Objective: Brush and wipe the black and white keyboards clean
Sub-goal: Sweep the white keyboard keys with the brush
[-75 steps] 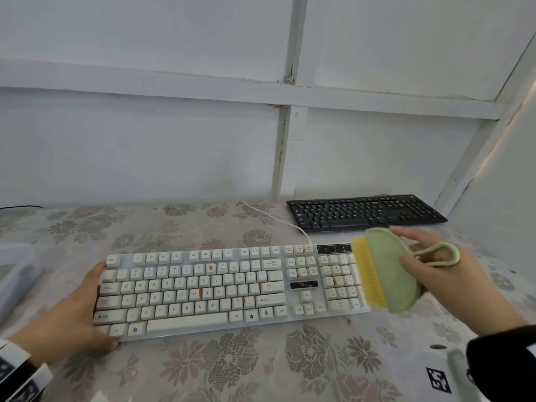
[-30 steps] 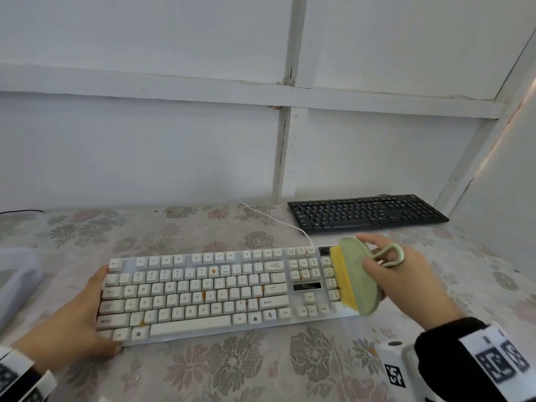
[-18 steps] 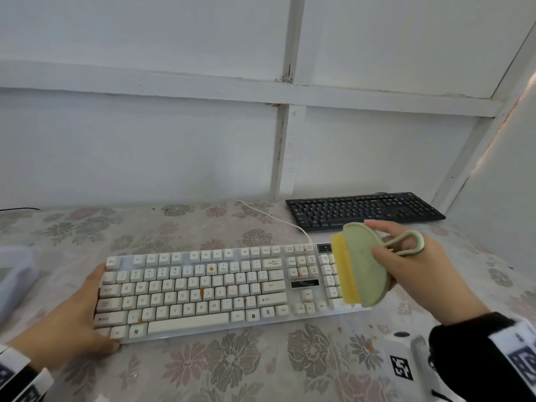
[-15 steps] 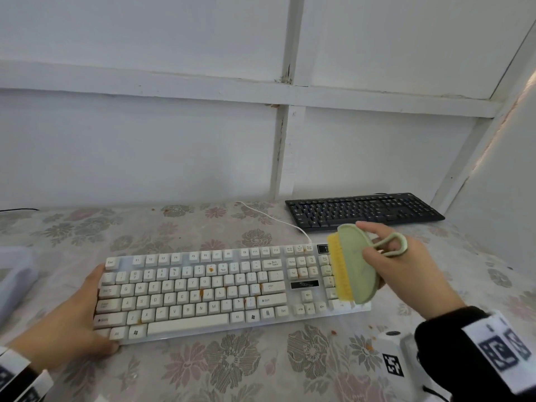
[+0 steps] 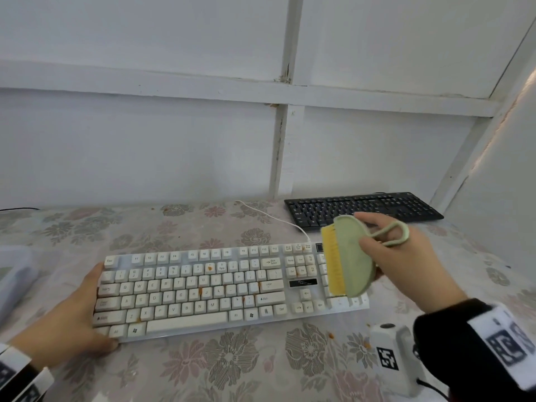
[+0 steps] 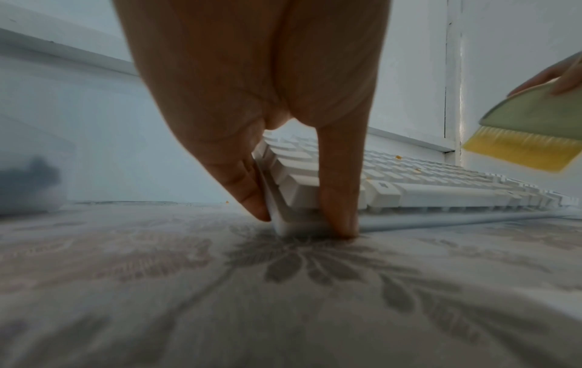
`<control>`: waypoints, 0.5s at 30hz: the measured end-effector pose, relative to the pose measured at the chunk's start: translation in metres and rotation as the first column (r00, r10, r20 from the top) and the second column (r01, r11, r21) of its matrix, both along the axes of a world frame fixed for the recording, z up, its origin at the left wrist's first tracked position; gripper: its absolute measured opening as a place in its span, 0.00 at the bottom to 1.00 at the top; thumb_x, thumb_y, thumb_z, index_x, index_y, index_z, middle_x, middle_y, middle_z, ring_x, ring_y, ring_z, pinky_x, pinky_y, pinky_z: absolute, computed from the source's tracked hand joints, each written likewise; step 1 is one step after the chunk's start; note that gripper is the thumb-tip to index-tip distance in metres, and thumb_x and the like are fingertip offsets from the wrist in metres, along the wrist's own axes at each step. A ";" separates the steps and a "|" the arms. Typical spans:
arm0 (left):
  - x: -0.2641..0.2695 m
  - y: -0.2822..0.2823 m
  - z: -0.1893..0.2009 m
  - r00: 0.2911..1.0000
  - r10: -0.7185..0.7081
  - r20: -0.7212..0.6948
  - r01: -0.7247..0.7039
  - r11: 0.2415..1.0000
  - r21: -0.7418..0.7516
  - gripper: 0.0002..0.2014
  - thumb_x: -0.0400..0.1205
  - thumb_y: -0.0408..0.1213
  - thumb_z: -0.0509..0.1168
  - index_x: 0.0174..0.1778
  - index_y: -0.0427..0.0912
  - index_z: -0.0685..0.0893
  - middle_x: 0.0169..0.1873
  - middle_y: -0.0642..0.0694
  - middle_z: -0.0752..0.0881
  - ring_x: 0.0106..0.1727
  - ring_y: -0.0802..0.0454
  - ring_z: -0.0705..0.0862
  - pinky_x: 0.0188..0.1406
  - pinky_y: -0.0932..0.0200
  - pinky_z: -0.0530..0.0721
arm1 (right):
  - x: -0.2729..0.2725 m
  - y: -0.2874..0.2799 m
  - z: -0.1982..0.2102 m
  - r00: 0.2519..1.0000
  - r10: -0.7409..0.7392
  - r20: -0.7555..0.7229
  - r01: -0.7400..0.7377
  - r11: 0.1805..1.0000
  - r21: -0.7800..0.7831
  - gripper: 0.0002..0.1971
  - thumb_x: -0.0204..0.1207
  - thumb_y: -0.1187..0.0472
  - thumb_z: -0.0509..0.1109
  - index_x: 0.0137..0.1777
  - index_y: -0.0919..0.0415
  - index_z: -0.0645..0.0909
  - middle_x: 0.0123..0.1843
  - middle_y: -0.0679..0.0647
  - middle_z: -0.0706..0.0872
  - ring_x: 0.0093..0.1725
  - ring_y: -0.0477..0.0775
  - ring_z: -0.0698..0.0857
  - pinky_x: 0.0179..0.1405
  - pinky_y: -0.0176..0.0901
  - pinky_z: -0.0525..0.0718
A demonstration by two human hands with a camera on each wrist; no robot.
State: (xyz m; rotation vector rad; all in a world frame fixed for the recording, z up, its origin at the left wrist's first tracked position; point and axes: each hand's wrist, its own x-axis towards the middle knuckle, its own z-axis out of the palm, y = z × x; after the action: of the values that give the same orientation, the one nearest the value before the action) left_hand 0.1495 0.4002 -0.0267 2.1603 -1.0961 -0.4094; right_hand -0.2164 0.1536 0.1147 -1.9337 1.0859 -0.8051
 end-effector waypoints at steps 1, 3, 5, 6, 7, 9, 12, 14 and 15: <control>0.001 0.000 -0.001 1.000 0.003 -0.009 -0.003 1.000 0.018 0.67 0.52 0.22 0.82 0.80 0.62 0.51 0.76 0.33 0.64 0.73 0.38 0.68 0.67 0.42 0.67 | 0.006 -0.001 -0.002 1.000 0.014 -0.015 -0.014 1.000 -0.005 0.19 0.77 0.68 0.65 0.63 0.46 0.80 0.49 0.45 0.87 0.40 0.51 0.87 0.29 0.46 0.89; 0.005 -0.003 -0.004 0.999 0.038 -0.025 -0.038 0.999 -0.003 0.68 0.51 0.21 0.83 0.79 0.64 0.52 0.74 0.33 0.68 0.71 0.35 0.70 0.65 0.40 0.68 | 0.014 -0.001 -0.009 0.999 0.021 -0.042 -0.021 1.000 0.001 0.19 0.77 0.68 0.64 0.60 0.44 0.80 0.46 0.46 0.86 0.39 0.54 0.86 0.31 0.50 0.89; 0.010 -0.004 -0.006 0.995 0.053 -0.081 -0.050 0.998 0.035 0.70 0.46 0.27 0.86 0.78 0.66 0.52 0.67 0.44 0.77 0.63 0.43 0.79 0.63 0.40 0.75 | 0.016 -0.001 -0.018 0.996 0.018 -0.088 -0.018 1.000 0.000 0.18 0.76 0.68 0.64 0.59 0.44 0.80 0.39 0.51 0.86 0.32 0.55 0.81 0.30 0.51 0.86; 0.014 -0.004 -0.009 0.993 0.043 -0.111 -0.038 0.998 0.049 0.71 0.43 0.33 0.87 0.76 0.70 0.52 0.62 0.49 0.82 0.56 0.48 0.84 0.58 0.41 0.81 | 0.015 0.000 -0.022 0.993 0.019 -0.119 -0.020 1.000 -0.004 0.18 0.76 0.68 0.64 0.59 0.45 0.80 0.37 0.52 0.85 0.30 0.53 0.78 0.30 0.50 0.85; 0.021 -0.005 -0.012 0.993 0.030 -0.118 -0.023 0.998 0.055 0.71 0.41 0.36 0.86 0.75 0.71 0.52 0.56 0.53 0.85 0.50 0.53 0.87 0.51 0.43 0.85 | 0.013 0.002 -0.026 0.988 0.019 -0.151 -0.020 1.000 -0.005 0.18 0.76 0.68 0.64 0.58 0.44 0.80 0.37 0.52 0.85 0.30 0.52 0.78 0.30 0.49 0.85; 0.030 -0.004 -0.021 0.995 0.018 -0.096 -0.015 1.000 0.025 0.70 0.39 0.35 0.85 0.74 0.71 0.53 0.52 0.55 0.86 0.47 0.54 0.89 0.45 0.47 0.87 | 0.006 0.005 -0.033 0.983 0.026 -0.182 -0.024 1.000 0.014 0.18 0.76 0.68 0.64 0.56 0.43 0.80 0.38 0.54 0.85 0.29 0.51 0.77 0.30 0.50 0.85; 0.032 -0.002 -0.024 0.995 0.012 -0.094 -0.013 1.000 -0.012 0.68 0.39 0.30 0.84 0.69 0.77 0.56 0.51 0.55 0.86 0.47 0.53 0.88 0.43 0.49 0.85 | -0.004 0.010 -0.035 0.968 0.082 -0.236 -0.068 0.995 0.070 0.19 0.75 0.68 0.64 0.54 0.40 0.81 0.32 0.58 0.82 0.27 0.52 0.74 0.26 0.48 0.83; 0.029 -0.003 -0.023 0.996 0.016 -0.090 -0.016 1.000 0.000 0.69 0.39 0.31 0.85 0.72 0.72 0.56 0.51 0.55 0.86 0.46 0.53 0.88 0.43 0.51 0.85 | -0.007 0.011 -0.029 0.969 0.096 -0.227 -0.080 0.994 0.079 0.19 0.75 0.68 0.64 0.54 0.41 0.82 0.27 0.53 0.78 0.24 0.49 0.73 0.23 0.43 0.81; 0.033 -0.003 -0.025 0.996 0.028 -0.087 -0.027 1.000 0.014 0.70 0.38 0.32 0.85 0.74 0.68 0.56 0.51 0.55 0.86 0.46 0.53 0.88 0.42 0.50 0.85 | -0.006 0.011 -0.024 0.976 0.080 -0.201 -0.069 0.996 0.062 0.18 0.75 0.68 0.64 0.54 0.43 0.82 0.26 0.50 0.78 0.22 0.47 0.73 0.20 0.38 0.79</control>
State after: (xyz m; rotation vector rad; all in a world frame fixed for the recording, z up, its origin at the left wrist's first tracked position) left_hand 0.1821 0.3973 -0.0520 2.1460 -1.0168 -0.4946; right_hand -0.2227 0.1642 0.0908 -2.0309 1.1353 -0.5395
